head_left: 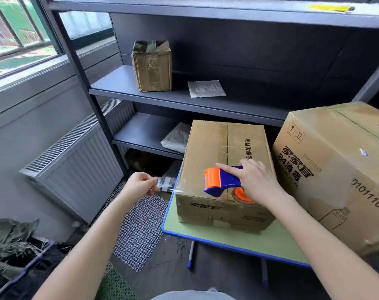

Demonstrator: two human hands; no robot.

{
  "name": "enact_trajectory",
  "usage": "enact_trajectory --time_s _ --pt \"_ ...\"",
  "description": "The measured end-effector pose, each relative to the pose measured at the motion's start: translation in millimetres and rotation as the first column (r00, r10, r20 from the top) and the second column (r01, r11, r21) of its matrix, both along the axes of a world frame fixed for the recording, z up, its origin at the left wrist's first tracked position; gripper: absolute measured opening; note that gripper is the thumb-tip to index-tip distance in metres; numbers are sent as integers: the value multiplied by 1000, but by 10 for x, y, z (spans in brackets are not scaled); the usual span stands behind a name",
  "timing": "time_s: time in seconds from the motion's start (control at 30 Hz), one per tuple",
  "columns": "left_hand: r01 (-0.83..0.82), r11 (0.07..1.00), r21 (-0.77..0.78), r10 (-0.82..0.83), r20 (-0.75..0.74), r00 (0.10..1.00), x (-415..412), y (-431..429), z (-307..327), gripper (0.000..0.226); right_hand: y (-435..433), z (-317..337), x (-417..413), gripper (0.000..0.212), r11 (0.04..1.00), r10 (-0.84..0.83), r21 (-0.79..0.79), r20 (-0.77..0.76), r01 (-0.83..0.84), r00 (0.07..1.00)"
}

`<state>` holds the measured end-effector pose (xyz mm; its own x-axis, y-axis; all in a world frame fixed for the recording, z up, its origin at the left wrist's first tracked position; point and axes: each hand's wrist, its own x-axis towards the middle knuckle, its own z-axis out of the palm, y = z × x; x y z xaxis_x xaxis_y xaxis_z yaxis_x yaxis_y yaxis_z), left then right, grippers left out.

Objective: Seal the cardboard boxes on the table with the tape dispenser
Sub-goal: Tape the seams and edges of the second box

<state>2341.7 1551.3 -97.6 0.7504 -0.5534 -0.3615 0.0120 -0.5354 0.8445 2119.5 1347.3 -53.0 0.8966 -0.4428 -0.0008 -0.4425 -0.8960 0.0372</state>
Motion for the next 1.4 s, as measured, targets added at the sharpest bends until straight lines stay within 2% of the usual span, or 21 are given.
enact_trajectory --time_s 0.17,0.43,0.77,0.93,1.1,1.13,1.17,1.27,1.33,1.4 --pt "-13 1000 -1 13 101 995 -138 -65 -253 35 128 -48 -68 63 999 -32 -17 -38 32 999" --pt "9 1000 13 -12 216 976 -187 -223 -352 33 149 16 -137 58 996 -85 -36 -99 81 992" --pt "19 998 65 -32 217 976 -256 -258 -540 37 174 -34 -133 56 997 -52 -63 -125 45 991" --pt "64 998 -3 -63 175 982 -374 -273 -691 40 157 -18 -110 57 998 -40 -61 -122 33 992" --pt "29 999 -19 -30 -53 998 -509 -289 -852 41 139 -10 -133 58 998 -40 -60 -135 32 990" --pt "14 999 -32 -16 -60 998 -525 -305 -863 39 134 -11 -137 59 998 -41 -57 -136 33 990" --pt "3 999 -35 -4 -25 1000 -523 -315 -873 36 131 -11 -137 59 998 -41 -55 -137 34 990" --pt "-77 995 -60 89 238 967 -488 -294 -793 13 127 -6 -125 60 998 -38 -55 -140 30 989" --pt "-115 979 -169 165 324 932 -538 -286 -672 16 124 -3 -124 60 998 -37 -52 -139 30 990" --pt "-80 982 -173 134 329 935 -641 -343 -565 24 117 2 -128 60 998 -35 -53 -137 28 990"
